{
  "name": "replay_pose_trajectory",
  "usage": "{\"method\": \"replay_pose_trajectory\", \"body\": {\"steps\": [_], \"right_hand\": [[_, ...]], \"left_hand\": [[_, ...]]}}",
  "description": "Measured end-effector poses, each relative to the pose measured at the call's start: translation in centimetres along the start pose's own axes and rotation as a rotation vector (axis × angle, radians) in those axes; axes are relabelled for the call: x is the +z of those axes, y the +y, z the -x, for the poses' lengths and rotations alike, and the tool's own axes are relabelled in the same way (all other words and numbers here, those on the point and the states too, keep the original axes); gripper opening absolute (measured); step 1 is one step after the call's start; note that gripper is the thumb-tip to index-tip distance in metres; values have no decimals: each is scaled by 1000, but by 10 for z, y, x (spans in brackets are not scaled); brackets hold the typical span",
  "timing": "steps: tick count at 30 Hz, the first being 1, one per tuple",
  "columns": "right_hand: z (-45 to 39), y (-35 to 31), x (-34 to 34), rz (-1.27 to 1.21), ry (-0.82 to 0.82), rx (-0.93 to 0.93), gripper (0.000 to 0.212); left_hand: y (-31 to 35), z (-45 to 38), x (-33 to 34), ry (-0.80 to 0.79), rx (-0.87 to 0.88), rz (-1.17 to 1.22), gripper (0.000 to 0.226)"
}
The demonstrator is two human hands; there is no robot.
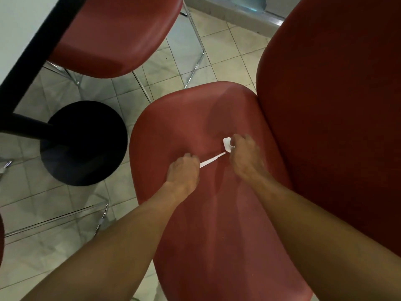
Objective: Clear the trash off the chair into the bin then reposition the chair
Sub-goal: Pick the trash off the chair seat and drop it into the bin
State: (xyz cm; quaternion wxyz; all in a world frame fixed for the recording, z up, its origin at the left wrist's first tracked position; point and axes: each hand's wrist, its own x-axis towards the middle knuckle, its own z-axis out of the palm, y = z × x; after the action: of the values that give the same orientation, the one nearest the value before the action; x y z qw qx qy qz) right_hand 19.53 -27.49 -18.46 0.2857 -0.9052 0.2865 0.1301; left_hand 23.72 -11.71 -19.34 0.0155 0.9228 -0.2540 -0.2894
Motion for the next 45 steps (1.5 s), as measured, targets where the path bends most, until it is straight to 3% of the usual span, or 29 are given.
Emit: {"method": "replay_pose_trajectory", "body": {"steps": [8,19,27,35,45], "right_hand": [[76,-34,-8,-13,26,23,28],[203,-116,-11,-10,9,-115,27],[337,-184,22,-151,-22,-199,20],[463,-249,69,-298,-80,-240,10],[522,-315,116,-266,-234,-342,11]], "left_hand": [[-18,76,-11,34,-127,142,14],[-62,228,-39,240,-345,704,12],[-130,378,-34,359,-436,950,24],[-199,514,-22,402,-445,1021,39],[-258,589,-2,486,-616,1122,44]]}}
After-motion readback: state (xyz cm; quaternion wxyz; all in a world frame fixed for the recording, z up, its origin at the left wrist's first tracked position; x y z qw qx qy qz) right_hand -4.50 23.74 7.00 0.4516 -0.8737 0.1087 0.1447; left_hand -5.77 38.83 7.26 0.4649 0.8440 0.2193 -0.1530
